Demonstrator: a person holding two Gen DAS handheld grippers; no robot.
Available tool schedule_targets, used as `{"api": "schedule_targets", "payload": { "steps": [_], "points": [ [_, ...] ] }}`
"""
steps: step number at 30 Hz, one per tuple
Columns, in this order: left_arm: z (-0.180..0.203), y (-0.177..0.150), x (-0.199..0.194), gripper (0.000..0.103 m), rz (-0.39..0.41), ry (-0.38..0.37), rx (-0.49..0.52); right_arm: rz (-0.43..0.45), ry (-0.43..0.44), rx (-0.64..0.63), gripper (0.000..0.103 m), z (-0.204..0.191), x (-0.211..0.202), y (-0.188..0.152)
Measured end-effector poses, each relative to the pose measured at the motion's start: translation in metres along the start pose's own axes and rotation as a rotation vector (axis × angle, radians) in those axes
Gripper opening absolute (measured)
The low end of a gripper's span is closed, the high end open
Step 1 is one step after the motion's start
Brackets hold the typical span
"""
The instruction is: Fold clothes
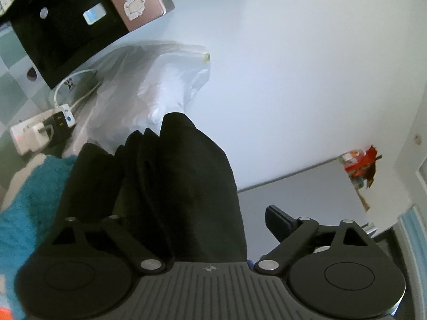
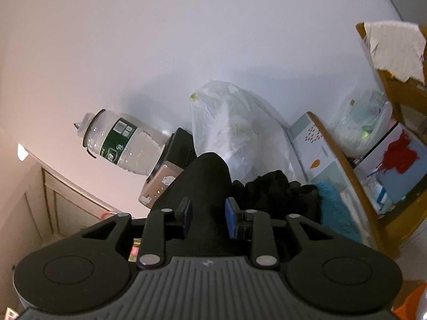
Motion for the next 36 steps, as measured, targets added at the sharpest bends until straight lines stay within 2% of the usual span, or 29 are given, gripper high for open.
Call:
{"api": "schedule_targets", "payload": {
  "steps": [1,5,8,10,12,15,17,22,28,36],
  "points": [
    [0.002,-0.001,-0.003,0.095,0.001,0.009,0.010,0.000,-0.008,-0.013,0.040,-0.003,-0.005,0.000],
    [0.010,-0.007,-0.018,0.100,0.004,0.040,0.046,-0.002,-0.028,-0.070,0.042,-0.022,-0.027,-0.003],
    [0.014,-0.014,-0.038,0.103,0.012,0.062,0.060,-0.001,-0.051,-0.115,0.055,-0.037,-0.044,-0.009],
    [0.017,-0.020,-0.052,0.103,0.007,0.073,0.066,-0.002,-0.060,-0.141,0.058,-0.047,-0.057,-0.015],
    [0.023,-0.029,-0.067,0.103,-0.007,0.064,0.075,-0.006,-0.062,-0.158,0.061,-0.056,-0.069,-0.023],
    [0.031,-0.045,-0.090,0.103,-0.023,0.045,0.092,-0.011,-0.065,-0.184,0.071,-0.070,-0.088,-0.038],
    [0.036,-0.057,-0.105,0.103,-0.032,0.035,0.098,-0.017,-0.065,-0.199,0.072,-0.079,-0.099,-0.049],
    [0.040,-0.091,-0.144,0.103,-0.052,0.008,0.090,-0.031,-0.054,-0.210,0.081,-0.101,-0.129,-0.083],
    [0.029,-0.136,-0.184,0.103,-0.092,-0.030,0.061,-0.046,-0.044,-0.214,0.085,-0.119,-0.163,-0.131],
    [-0.008,-0.190,-0.221,0.103,-0.128,-0.001,0.056,-0.076,-0.096,-0.230,0.092,-0.123,-0.194,-0.206]
  ]
}}
Point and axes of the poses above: each gripper's, at about its wrist camera, not at the fingertips, and x roughly the way its jaws point, z to its right, y to its top, the point moved 8 cm from there along x, roughly the way its jaws point, and after that the axes turned 10 degrees about -x, right-handed, at the moved point
